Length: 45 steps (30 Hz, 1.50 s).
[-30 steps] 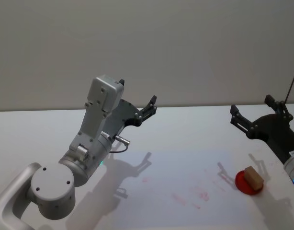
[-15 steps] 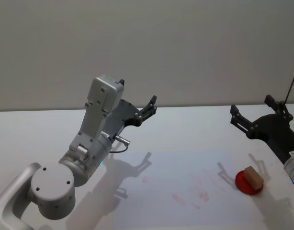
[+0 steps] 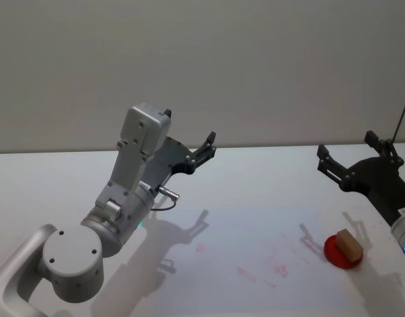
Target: Use the one hand to pick up the stamp and affix it onto the A4 paper.
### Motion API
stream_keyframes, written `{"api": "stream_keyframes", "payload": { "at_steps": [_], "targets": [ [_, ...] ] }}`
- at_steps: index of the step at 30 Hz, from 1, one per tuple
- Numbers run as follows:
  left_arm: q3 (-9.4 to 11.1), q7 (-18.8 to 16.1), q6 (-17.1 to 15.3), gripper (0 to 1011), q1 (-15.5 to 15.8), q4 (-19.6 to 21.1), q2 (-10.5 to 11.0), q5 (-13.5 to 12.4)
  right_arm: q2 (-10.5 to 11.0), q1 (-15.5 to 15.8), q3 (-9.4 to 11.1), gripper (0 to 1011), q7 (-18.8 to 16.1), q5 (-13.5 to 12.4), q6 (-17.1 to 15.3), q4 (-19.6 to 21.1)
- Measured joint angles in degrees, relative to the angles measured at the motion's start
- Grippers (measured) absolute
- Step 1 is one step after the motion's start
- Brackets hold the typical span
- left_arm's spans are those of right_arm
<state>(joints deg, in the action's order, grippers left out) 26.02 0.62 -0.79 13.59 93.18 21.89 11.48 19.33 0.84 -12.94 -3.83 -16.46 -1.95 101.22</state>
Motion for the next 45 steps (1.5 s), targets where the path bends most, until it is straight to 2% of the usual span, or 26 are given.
{"api": "stream_keyframes", "payload": {
  "at_steps": [9, 14, 30, 45],
  "targets": [
    [0.0, 0.0, 0.0, 1001, 0.0, 0.0, 0.0, 0.0, 0.2, 0.1, 0.3, 1001, -0.1, -0.2, 0.3, 0.0],
    [0.0, 0.0, 0.0, 1001, 0.0, 0.0, 0.0, 0.0, 1.1, 0.9, 0.9, 1001, -0.3, -0.8, 0.4, 0.2],
    [0.0, 0.0, 0.0, 1001, 0.0, 0.0, 0.0, 0.0, 6.1, 6.3, 3.3, 1001, -2.8, -2.7, 0.1, 0.8],
    [0.0, 0.0, 0.0, 1001, 0.0, 0.0, 0.0, 0.0, 8.9, 9.8, 4.2, 1001, -4.5, -2.1, -2.3, 1.0]
  ]
}}
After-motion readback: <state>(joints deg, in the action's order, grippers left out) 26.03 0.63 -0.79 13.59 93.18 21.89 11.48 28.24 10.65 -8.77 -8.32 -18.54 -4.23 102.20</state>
